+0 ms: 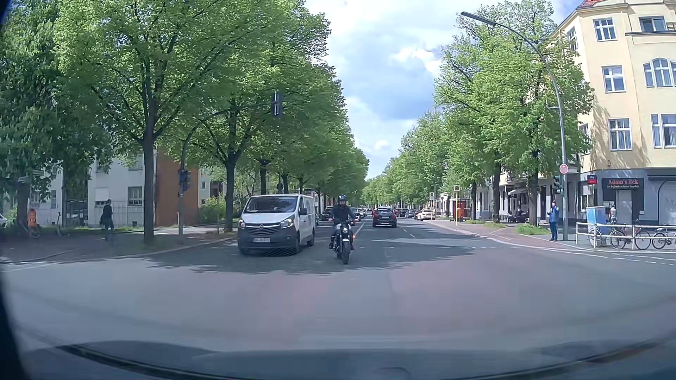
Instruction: Follow the waypoints while adhering to traffic rules and regulations
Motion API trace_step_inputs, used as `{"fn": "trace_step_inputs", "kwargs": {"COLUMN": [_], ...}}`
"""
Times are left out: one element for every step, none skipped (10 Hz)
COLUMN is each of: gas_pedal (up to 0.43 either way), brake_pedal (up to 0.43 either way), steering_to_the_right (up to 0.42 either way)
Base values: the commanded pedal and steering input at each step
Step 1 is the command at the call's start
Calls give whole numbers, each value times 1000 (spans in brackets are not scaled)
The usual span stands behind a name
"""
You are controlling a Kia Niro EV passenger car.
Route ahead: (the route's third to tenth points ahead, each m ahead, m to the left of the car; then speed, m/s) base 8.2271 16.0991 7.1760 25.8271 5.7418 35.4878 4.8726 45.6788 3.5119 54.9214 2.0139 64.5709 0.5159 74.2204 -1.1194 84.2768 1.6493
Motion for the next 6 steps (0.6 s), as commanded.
{"fn": "trace_step_inputs", "kwargs": {"gas_pedal": [0,0,0,0,0,0], "brake_pedal": [226,226,226,220,201,189], "steering_to_the_right": [-14,-14,-14,-14,-14,-15]}}
